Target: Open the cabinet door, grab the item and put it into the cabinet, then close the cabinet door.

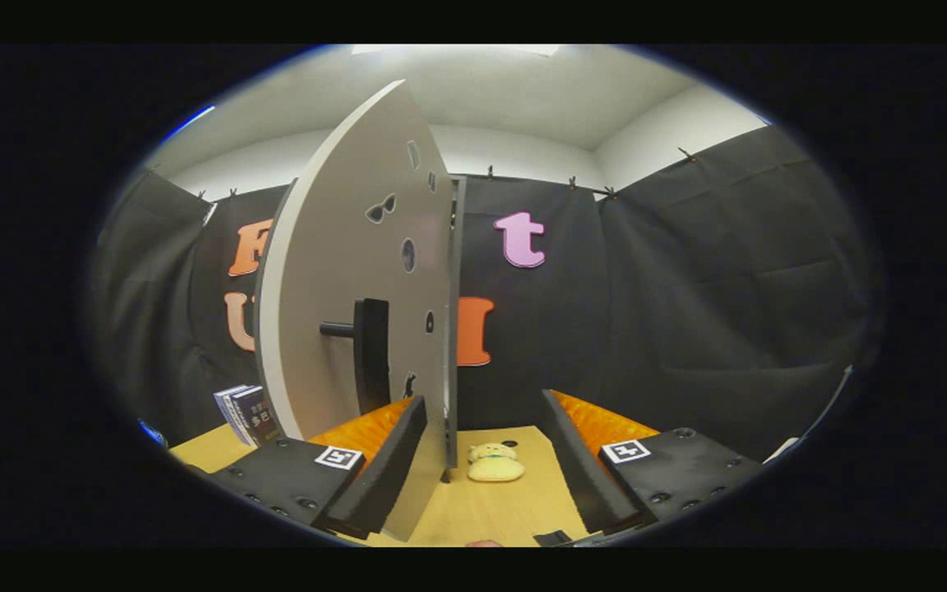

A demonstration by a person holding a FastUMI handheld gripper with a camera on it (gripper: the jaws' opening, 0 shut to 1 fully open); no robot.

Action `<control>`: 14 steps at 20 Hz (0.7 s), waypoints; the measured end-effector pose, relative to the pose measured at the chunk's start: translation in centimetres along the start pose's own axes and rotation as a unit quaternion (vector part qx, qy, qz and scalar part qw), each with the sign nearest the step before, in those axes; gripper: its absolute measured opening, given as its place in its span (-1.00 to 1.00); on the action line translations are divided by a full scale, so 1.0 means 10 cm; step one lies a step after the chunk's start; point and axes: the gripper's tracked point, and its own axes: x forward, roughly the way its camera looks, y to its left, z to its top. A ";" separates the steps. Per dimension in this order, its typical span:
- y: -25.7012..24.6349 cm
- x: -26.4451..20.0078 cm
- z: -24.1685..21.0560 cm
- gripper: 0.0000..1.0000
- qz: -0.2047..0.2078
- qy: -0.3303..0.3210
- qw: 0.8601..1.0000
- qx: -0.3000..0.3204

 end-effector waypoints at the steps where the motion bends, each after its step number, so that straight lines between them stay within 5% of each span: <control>1: 0.15 0.01 0.00 0.82 0.006 0.000 1.000 0.000; 14: 1.59 0.56 -0.15 0.84 0.114 0.021 0.993 -0.004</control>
